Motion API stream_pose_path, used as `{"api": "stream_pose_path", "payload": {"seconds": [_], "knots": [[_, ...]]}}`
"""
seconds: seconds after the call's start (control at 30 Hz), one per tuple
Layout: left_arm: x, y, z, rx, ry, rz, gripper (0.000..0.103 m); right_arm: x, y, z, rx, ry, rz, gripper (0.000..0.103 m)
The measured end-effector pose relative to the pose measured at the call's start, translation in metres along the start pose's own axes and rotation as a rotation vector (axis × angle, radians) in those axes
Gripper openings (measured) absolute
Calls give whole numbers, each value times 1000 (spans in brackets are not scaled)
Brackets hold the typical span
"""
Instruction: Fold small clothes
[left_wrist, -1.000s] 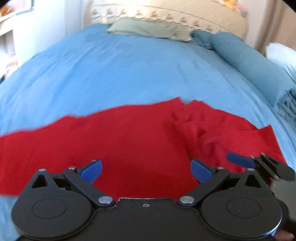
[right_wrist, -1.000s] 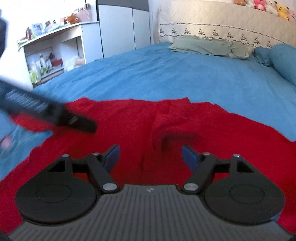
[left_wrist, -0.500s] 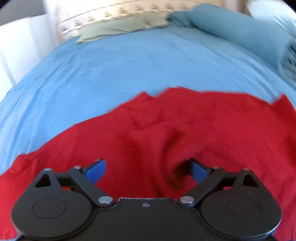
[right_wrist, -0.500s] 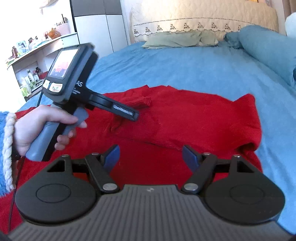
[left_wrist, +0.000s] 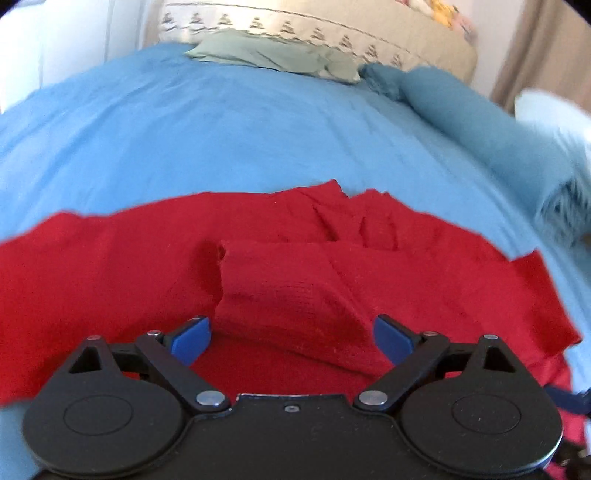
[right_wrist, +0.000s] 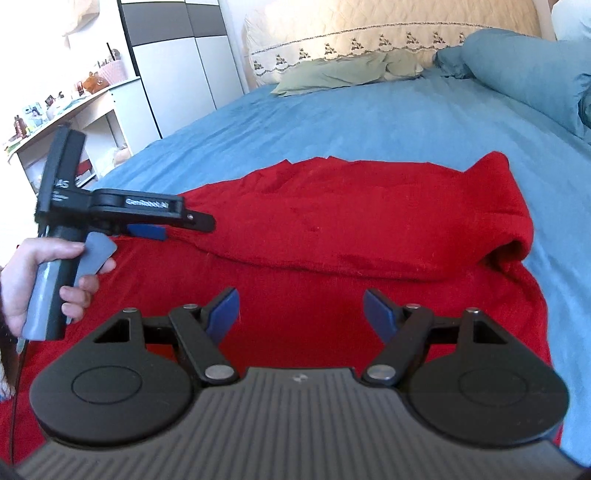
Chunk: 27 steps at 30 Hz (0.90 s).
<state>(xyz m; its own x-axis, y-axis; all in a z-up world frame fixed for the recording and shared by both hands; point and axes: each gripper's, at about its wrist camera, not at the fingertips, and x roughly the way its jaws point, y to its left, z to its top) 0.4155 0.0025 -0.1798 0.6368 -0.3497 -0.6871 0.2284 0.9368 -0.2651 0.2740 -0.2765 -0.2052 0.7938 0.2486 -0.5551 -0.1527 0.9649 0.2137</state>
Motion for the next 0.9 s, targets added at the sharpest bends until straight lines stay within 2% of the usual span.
{"api": "stream_pose_path", "payload": {"seconds": [0.13, 0.2, 0.3, 0.43, 0.53, 0.6, 0.67, 0.7, 0.8, 0.9], "knots": [[-5, 13, -2, -115, 6, -83, 95, -1, -2, -2, 11, -6, -2, 90], [-11, 12, 1, -169, 10, -100, 95, -1, -2, -3, 14, -9, -4, 90], [-15, 11, -5, -251, 37, -180, 95, -2, -3, -4, 29, -17, -5, 90], [-7, -4, -4, -189, 37, -144, 94, -1, -2, -4, 33, -23, -4, 90], [4, -12, 1, -141, 6, -73, 78, 0, 0, -2, 32, -18, -2, 90], [10, -15, 3, -122, -15, -35, 61, -1, 1, -1, 19, -18, -7, 90], [14, -17, 6, -104, -28, 35, 30, -3, 2, 0, 7, -23, -15, 90], [14, -15, 5, -105, -33, 67, 22, -4, 2, 0, 4, -25, -14, 90], [10, -14, 2, -130, -49, 94, 8, -5, 3, 1, 6, -28, -26, 90], [-1, -21, 4, -91, -89, 111, 7, -6, 7, 2, -1, -30, -44, 90]]}}
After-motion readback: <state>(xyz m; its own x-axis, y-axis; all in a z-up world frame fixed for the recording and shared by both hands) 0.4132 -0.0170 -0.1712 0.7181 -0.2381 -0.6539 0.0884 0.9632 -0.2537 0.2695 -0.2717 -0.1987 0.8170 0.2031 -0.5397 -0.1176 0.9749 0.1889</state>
